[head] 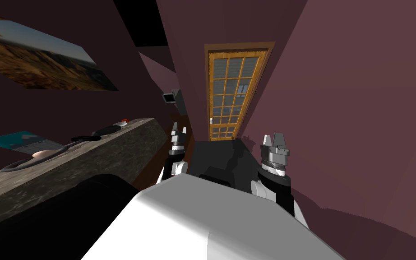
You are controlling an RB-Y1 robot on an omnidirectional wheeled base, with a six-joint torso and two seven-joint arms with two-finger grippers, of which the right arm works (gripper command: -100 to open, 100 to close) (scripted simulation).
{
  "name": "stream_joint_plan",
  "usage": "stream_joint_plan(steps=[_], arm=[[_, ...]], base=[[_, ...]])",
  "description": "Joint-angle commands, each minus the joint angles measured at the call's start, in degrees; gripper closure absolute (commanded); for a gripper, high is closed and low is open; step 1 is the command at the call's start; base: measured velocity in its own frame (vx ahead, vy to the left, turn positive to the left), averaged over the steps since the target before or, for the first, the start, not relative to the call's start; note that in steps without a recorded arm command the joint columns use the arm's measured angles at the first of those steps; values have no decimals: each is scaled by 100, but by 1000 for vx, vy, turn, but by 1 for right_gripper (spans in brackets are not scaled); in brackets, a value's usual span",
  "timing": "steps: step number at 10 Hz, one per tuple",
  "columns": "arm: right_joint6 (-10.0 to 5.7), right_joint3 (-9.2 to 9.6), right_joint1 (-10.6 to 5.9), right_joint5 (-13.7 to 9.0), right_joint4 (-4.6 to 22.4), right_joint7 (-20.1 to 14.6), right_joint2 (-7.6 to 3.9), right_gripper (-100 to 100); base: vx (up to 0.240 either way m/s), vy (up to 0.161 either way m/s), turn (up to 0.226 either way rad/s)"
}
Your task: Pull the door open
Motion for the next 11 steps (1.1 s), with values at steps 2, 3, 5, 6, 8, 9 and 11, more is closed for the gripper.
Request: stream_joint_plan(steps=[2, 3, 5, 6, 8, 9, 11], arm=[[-60, -12, -67, 57, 267, 211, -104, -100], [-81, -17, -90, 76, 357, 282, -136, -100], [-134, -28, -149, 127, 595, 469, -206, -100], [-164, -34, -182, 154, 725, 572, -243, -100], [-215, -44, -239, 202, 951, 750, -297, -100], [-252, -52, -281, 237, 1114, 878, -333, -100], [-309, -64, -345, 291, 1370, 1079, -386, -100]], base=[[136, 86, 8], [179, 67, -1], [155, 91, 10], [181, 71, 3], [152, 83, 10], [168, 83, 4], [161, 90, 7]])
